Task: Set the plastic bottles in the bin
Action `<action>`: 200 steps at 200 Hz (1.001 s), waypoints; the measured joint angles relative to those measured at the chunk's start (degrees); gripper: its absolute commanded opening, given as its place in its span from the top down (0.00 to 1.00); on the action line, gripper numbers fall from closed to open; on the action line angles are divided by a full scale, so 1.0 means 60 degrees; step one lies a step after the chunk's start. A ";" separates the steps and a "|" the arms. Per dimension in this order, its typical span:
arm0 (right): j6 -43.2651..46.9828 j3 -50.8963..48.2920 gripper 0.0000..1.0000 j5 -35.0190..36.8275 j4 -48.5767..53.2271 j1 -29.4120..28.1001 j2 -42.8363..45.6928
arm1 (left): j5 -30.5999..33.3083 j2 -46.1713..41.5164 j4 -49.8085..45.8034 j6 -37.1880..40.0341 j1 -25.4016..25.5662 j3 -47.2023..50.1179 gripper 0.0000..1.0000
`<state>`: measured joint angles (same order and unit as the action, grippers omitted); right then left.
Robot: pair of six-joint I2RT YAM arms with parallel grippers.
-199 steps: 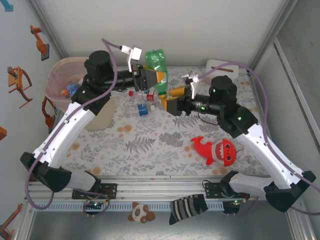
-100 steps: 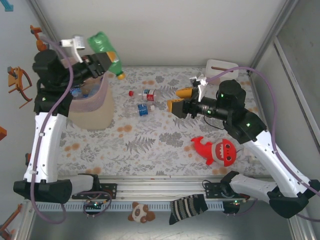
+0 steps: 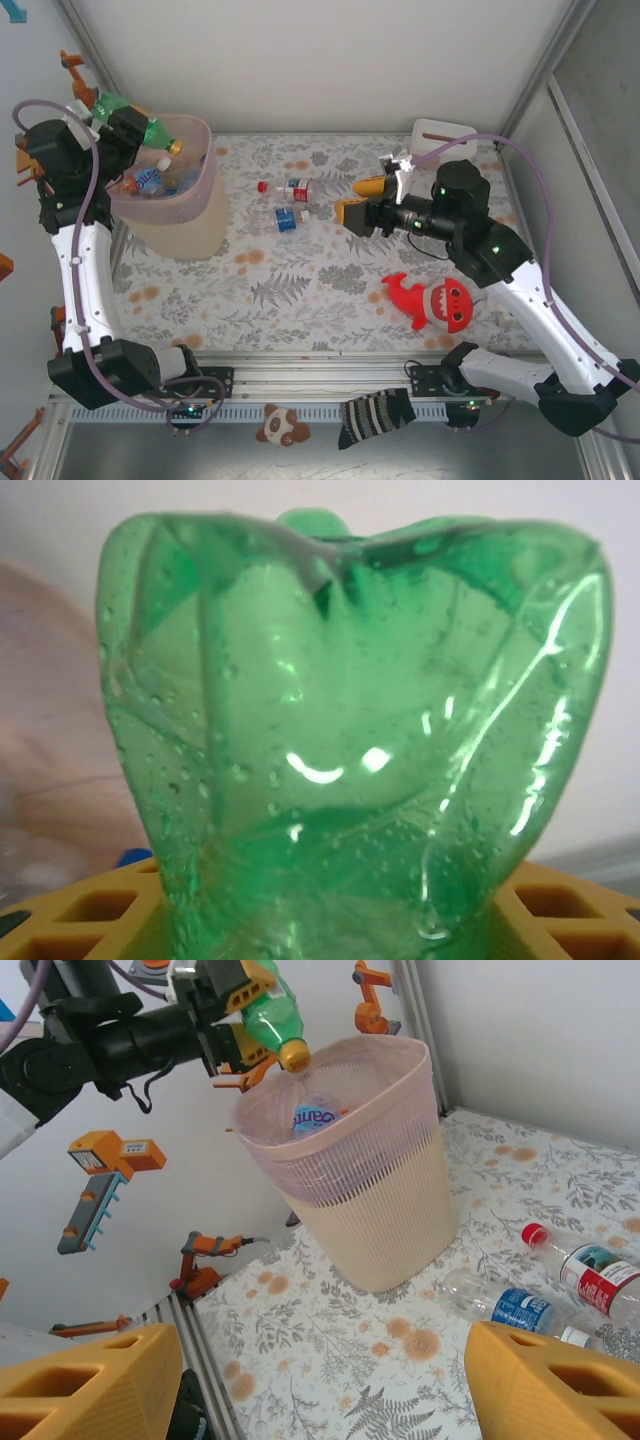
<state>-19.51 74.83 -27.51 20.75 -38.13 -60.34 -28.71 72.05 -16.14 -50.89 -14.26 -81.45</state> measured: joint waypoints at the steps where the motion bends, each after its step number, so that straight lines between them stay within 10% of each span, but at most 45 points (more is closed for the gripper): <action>1: -0.0004 0.0000 0.26 0.0000 0.0000 0.0000 0.0000 | 0.0055 0.0004 -0.0025 -0.0015 0.0000 0.0000 0.58; 62: 0.0000 0.0000 0.26 0.0025 0.0000 0.0000 -0.0018 | 0.2677 0.1158 -0.1603 -0.1344 0.0208 -0.0816 0.53; 200: 0.0244 -0.0164 0.26 0.0328 0.0353 0.0000 0.0018 | 0.3297 0.3381 -0.2149 -0.3249 0.1355 -0.2302 0.24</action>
<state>-18.04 73.84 -25.54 22.87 -38.13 -60.23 -8.93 92.33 -29.04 -70.39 -6.13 -95.26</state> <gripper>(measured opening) 0.739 0.740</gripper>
